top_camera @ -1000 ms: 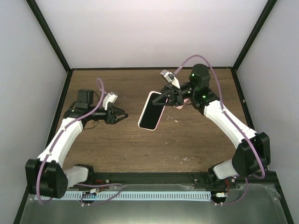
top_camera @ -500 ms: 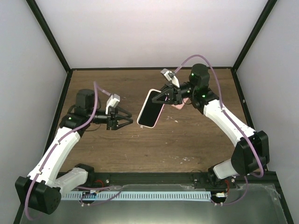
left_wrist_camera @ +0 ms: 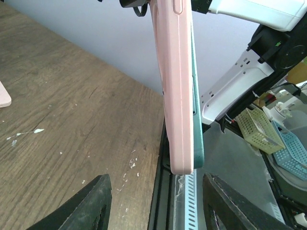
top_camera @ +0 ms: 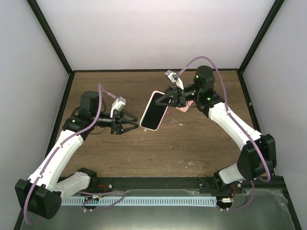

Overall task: Take the phone out of the phone case
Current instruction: Remove the phone case from the phone.

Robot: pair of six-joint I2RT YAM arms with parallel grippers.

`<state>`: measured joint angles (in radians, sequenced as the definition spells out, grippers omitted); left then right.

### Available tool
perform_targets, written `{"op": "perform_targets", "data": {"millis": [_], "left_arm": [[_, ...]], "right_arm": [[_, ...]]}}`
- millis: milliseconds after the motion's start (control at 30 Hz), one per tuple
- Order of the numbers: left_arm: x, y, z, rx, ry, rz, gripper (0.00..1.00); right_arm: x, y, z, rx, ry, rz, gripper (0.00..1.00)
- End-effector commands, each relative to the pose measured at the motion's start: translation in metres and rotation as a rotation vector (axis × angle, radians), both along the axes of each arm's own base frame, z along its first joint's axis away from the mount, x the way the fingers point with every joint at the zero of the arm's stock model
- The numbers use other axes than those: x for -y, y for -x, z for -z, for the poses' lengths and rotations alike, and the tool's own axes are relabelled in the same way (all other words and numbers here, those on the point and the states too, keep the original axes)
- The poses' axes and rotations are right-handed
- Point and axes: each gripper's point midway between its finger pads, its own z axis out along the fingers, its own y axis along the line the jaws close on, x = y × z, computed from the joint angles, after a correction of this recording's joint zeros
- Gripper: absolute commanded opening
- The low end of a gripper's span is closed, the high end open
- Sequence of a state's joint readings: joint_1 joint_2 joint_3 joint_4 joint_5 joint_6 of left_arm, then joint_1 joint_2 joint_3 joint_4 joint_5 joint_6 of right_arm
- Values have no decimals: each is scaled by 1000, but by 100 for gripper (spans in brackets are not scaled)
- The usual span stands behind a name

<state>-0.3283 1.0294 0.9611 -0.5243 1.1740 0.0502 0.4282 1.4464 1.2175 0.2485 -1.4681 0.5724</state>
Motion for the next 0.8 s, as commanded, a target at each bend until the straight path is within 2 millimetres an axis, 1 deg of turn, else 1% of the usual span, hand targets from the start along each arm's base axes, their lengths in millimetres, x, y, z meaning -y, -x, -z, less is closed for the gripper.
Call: {"op": "perform_targets", "data": {"millis": [0, 367, 433, 567, 767], "left_arm": [[3, -1, -9, 26, 12, 10, 54], [5, -4, -1, 28, -10, -8, 53], [4, -11, 3, 25, -28, -46, 51], [2, -27, 16, 13, -69, -124, 43], [1, -44, 32, -11, -110, -185, 37]], "right_arm": [[-4, 4, -5, 32, -15, -15, 1], [-8, 9, -5, 31, -15, -35, 1], [-8, 12, -6, 35, -18, -51, 1], [-7, 27, -8, 48, -23, -121, 1], [-4, 47, -9, 50, -14, -207, 1]]}}
